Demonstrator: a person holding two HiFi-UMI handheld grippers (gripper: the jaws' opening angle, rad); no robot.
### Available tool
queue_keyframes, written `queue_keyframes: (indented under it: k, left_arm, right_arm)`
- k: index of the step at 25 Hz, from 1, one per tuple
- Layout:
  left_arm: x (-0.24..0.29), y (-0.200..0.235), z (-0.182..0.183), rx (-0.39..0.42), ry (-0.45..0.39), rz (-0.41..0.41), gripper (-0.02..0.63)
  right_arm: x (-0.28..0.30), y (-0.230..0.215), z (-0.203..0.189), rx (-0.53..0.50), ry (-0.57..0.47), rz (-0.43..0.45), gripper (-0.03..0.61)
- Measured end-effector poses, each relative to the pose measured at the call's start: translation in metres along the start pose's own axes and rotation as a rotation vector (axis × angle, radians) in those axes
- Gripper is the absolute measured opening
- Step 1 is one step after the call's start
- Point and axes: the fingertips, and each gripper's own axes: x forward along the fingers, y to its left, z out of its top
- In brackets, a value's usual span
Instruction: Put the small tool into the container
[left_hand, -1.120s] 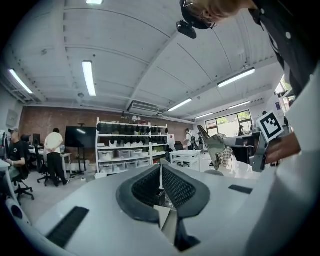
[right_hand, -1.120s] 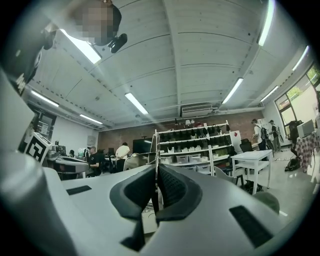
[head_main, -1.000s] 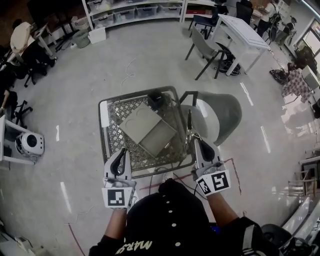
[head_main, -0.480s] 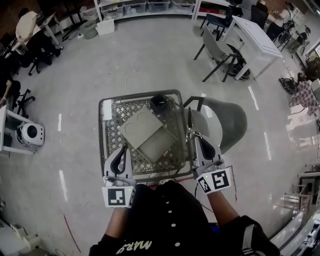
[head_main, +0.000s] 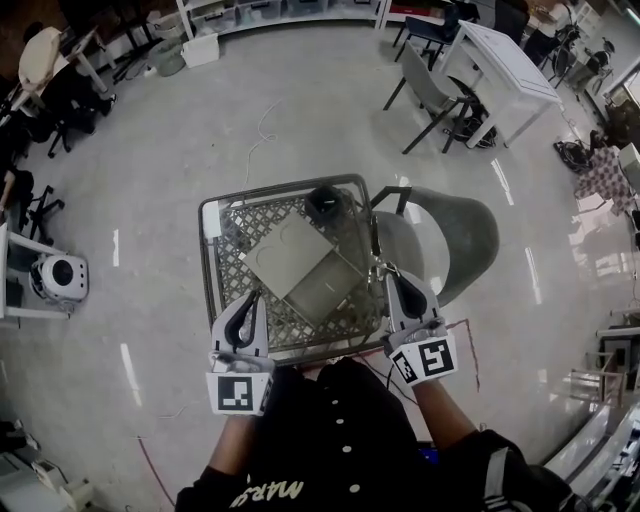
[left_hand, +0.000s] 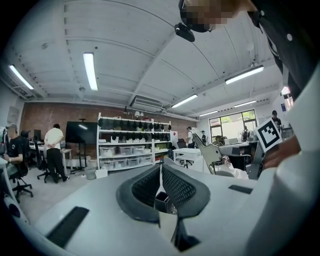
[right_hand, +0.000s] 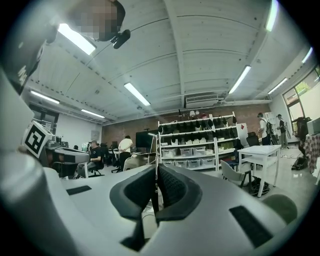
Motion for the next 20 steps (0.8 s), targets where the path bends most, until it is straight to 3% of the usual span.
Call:
queue_keyframes:
  k: [5, 11, 20]
  left_arm:
    - [0.001, 0.007, -0.010, -0.014, 0.037, -0.032, 0.040]
    - [0.009, 0.008, -0.045, -0.034, 0.079, -0.049, 0.038]
    - [0.002, -0.019, -0.104, -0.008, 0.195, -0.052, 0.039]
  right_arm:
    - [0.010, 0.014, -0.023, -0.038, 0.063, 0.017, 0.018]
    - [0.031, 0.027, -0.073, -0.175, 0.109, 0.109, 0.018]
    - [0.035, 0.043, -0.192, -0.448, 0.325, 0.378, 0.018]
